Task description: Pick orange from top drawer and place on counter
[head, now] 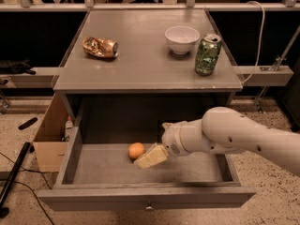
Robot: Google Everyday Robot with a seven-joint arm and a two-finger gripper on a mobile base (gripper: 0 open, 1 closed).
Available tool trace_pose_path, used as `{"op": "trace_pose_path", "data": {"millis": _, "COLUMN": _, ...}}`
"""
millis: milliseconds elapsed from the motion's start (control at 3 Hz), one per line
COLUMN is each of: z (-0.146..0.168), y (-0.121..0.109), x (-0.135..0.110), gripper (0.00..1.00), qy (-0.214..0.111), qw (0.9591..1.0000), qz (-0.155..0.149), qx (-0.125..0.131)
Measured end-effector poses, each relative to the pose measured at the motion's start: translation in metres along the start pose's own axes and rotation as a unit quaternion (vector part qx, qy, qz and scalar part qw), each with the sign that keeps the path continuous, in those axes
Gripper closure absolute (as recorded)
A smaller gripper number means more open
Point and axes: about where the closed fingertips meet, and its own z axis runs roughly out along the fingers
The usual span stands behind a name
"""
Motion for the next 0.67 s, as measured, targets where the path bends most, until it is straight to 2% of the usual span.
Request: {"op": "trace_pose_path", "data": {"millis": 667, "z": 0.034, "y": -0.013, "x": 0.011, "gripper": 0.0, "qy": 0.019, "qw": 0.9998, "qz": -0.005, "qx": -0.003}}
